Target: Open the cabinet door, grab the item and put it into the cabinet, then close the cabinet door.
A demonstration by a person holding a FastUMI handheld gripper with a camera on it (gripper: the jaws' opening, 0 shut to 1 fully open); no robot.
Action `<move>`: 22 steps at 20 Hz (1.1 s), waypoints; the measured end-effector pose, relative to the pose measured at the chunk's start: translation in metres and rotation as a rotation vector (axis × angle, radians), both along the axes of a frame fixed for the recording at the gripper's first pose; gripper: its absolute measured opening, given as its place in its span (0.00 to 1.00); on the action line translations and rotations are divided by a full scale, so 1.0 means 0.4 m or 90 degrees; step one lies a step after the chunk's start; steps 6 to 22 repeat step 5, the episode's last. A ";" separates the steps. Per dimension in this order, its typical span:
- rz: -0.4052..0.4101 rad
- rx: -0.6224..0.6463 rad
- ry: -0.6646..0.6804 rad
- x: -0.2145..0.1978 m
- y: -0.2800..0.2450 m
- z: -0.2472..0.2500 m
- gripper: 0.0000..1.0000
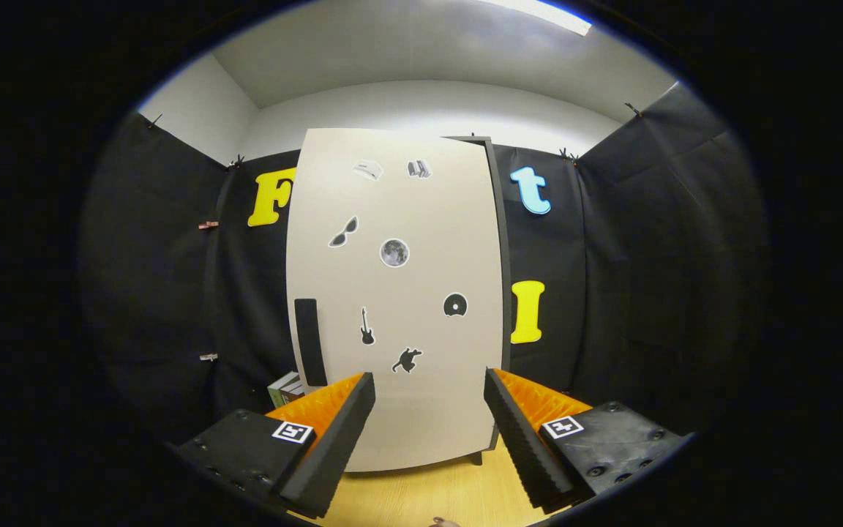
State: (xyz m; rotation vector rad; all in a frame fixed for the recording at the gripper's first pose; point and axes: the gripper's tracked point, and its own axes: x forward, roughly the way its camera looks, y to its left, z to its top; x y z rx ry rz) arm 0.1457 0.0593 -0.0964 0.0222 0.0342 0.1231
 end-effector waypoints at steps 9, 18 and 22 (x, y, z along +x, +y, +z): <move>0.001 -0.001 0.002 -0.022 0.012 0.003 0.97; 0.001 -0.001 0.002 -0.022 0.012 0.003 0.97; 0.001 -0.001 0.002 -0.022 0.012 0.003 0.97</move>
